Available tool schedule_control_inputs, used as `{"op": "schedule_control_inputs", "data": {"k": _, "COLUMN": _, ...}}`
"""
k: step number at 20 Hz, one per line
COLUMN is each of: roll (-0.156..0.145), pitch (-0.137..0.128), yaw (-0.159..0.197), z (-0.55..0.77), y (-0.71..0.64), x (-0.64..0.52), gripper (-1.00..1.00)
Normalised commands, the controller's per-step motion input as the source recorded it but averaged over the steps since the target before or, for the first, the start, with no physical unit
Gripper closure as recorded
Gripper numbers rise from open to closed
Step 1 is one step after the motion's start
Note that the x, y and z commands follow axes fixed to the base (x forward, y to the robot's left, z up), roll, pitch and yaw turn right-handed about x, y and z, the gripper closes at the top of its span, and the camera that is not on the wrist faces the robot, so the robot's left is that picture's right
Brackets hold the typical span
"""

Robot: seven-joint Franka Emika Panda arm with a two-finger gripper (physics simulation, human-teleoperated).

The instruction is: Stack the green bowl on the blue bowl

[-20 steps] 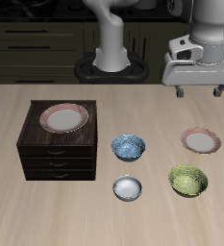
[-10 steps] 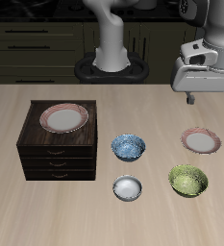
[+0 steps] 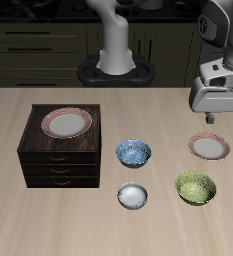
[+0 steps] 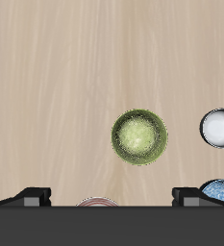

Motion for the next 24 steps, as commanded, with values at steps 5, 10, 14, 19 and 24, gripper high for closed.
{"op": "schedule_control_inputs", "data": {"k": 5, "roll": -0.001, "pitch": 0.028, "yaw": 0.000, "z": -0.27, "y": 0.10, "x": 0.06, "gripper": -1.00}}
{"op": "schedule_control_inputs", "data": {"k": 10, "roll": -0.007, "pitch": 0.019, "yaw": 0.006, "z": -0.26, "y": -0.02, "x": 0.05, "gripper": -1.00}}
{"op": "schedule_control_inputs", "data": {"k": 14, "roll": -0.025, "pitch": 0.014, "yaw": 0.013, "z": -0.25, "y": -0.12, "x": 0.08, "gripper": -1.00}}
{"op": "schedule_control_inputs", "data": {"k": 19, "roll": -0.020, "pitch": 0.011, "yaw": 0.003, "z": -0.20, "y": -0.12, "x": 0.06, "gripper": -1.00}}
{"op": "schedule_control_inputs", "data": {"k": 24, "roll": -0.005, "pitch": 0.037, "yaw": 0.001, "z": -0.41, "y": -0.08, "x": 0.04, "gripper": -1.00}}
